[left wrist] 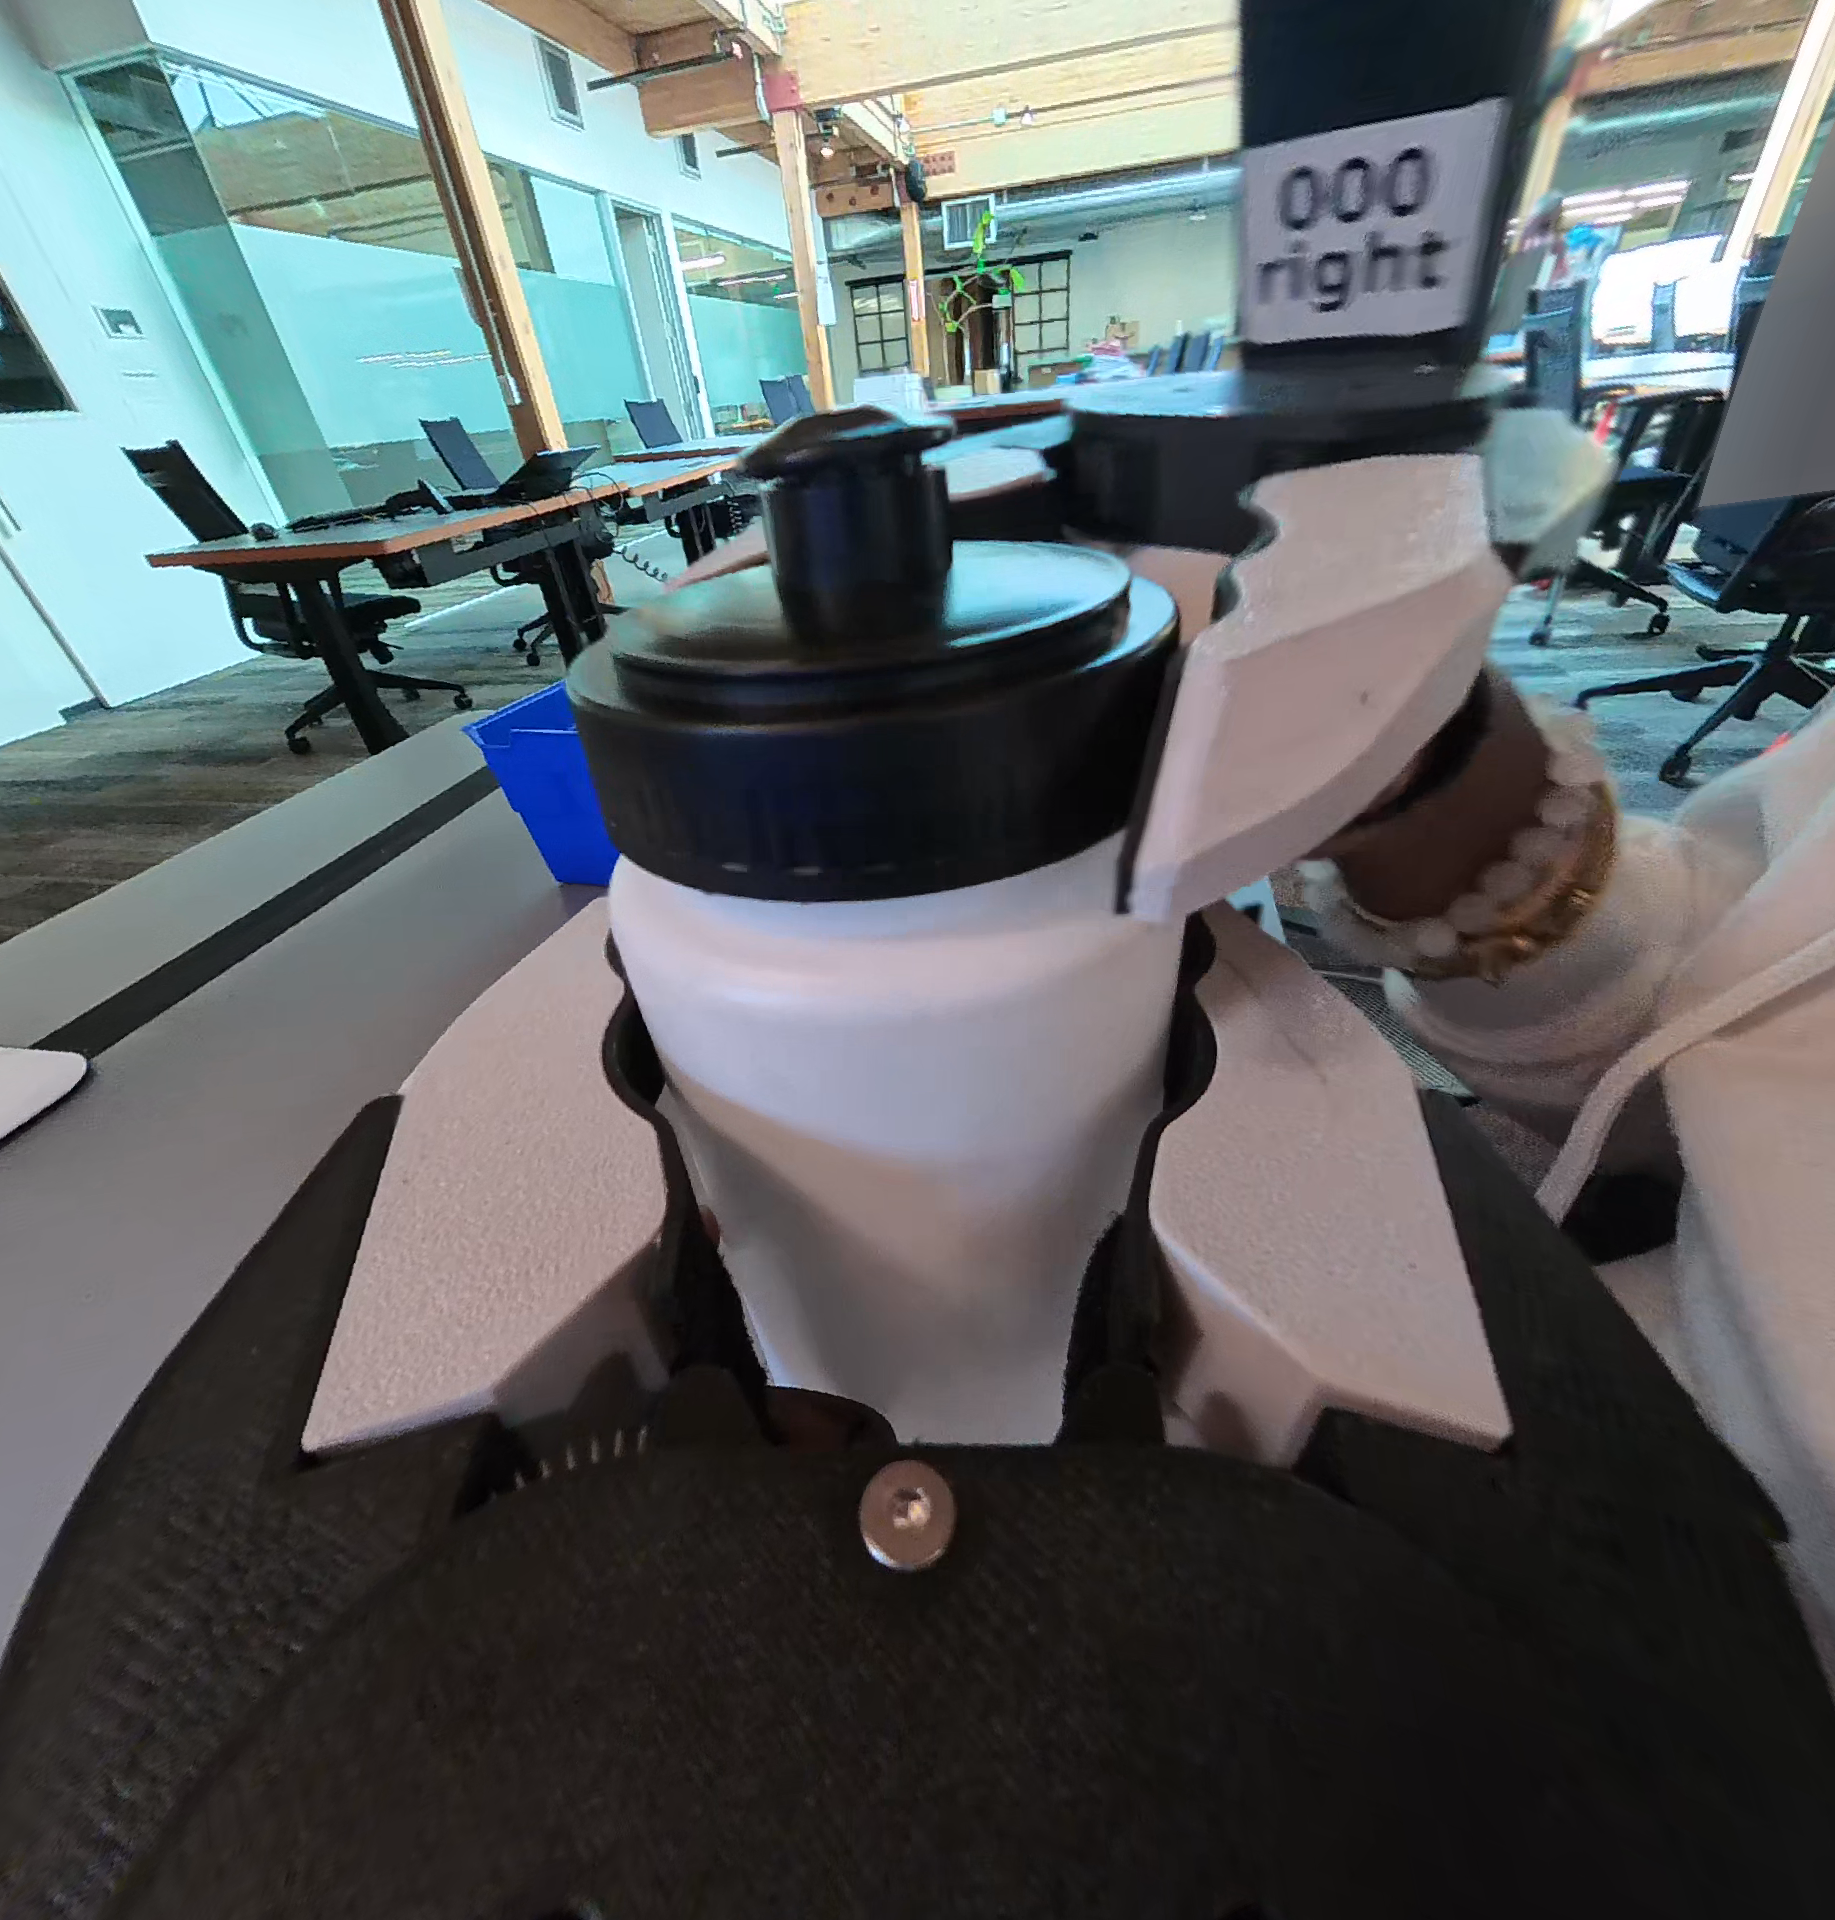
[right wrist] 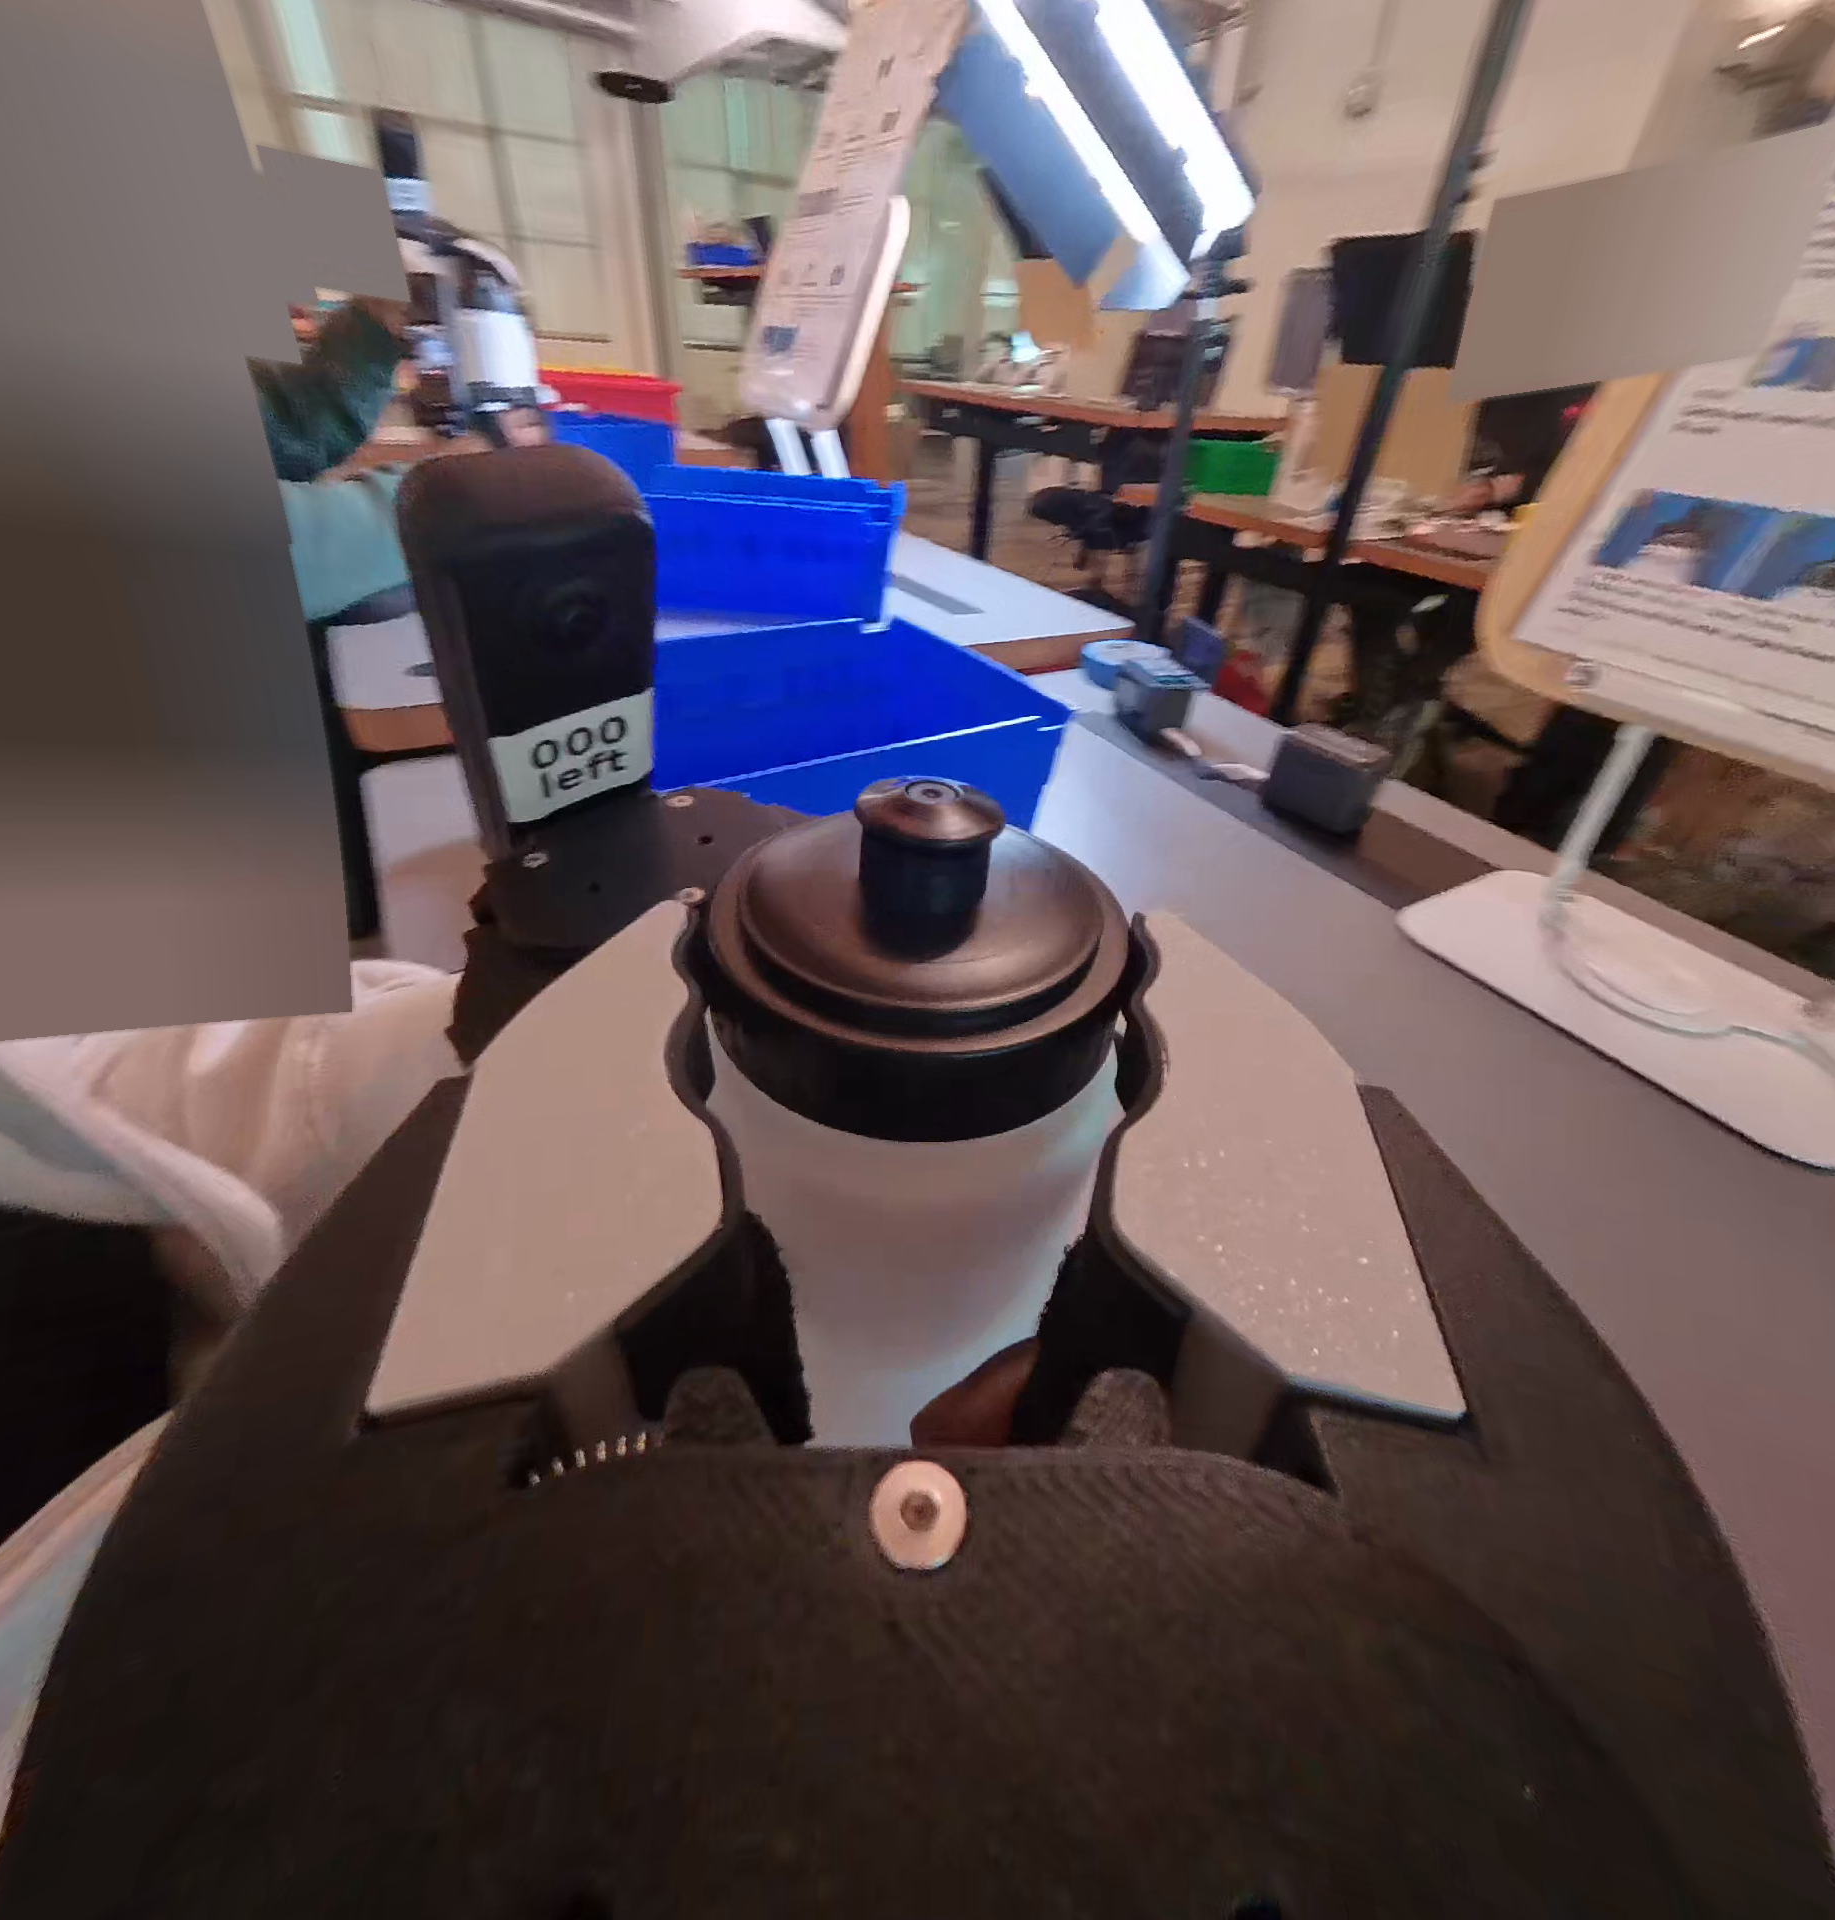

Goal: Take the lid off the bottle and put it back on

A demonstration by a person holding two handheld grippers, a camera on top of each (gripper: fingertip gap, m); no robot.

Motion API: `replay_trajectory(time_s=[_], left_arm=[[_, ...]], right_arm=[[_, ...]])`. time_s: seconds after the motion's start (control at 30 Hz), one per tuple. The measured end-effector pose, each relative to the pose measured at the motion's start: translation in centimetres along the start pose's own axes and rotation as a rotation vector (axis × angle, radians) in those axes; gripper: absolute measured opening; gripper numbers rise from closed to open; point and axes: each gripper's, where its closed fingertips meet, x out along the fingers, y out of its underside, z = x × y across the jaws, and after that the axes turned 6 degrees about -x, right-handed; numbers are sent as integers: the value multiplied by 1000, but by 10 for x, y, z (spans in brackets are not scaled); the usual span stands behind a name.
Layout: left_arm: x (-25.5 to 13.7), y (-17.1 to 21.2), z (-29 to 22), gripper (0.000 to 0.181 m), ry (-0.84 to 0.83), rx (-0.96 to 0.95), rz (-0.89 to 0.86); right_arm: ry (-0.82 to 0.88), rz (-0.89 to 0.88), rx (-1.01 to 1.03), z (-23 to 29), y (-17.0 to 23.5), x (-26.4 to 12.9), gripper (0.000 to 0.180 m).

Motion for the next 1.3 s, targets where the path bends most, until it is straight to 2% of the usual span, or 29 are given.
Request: replay_trajectory(time_s=[0.23,0.3,0.4,0.47,0.7,0.77,0.83,1.03,1.13,1.17,1.3], left_arm=[[3,1,-10,97,80,9,18],[3,1,-10,97,77,1,13],[1,0,-4,97,56,-19,2],[1,0,-3,97,36,-12,-2],[2,0,-3,97,8,6,0],[1,0,-4,97,12,10,3],[1,1,-4,97,27,5,5],[2,2,-12,96,105,-1,24],[2,6,-11,93,124,-46,27],[1,5,-9,93,119,-51,23],[0,5,-10,93,105,-34,23]], right_arm=[[-647,-108,2,17,-3,-13,76],[-759,-156,15,19,-4,-15,76],[-732,-177,63,15,-7,-9,77],[-602,-229,124,8,-18,-7,100],[-61,-115,25,11,-9,-3,97],[18,-83,-26,2,-7,-2,77],[-99,-72,-4,5,-7,-2,77],[-607,-106,24,19,-10,-10,76],[-816,-259,63,23,-36,-27,77],[-826,-288,76,19,-45,-31,77],[-677,-239,-18,8,-47,-28,77]])
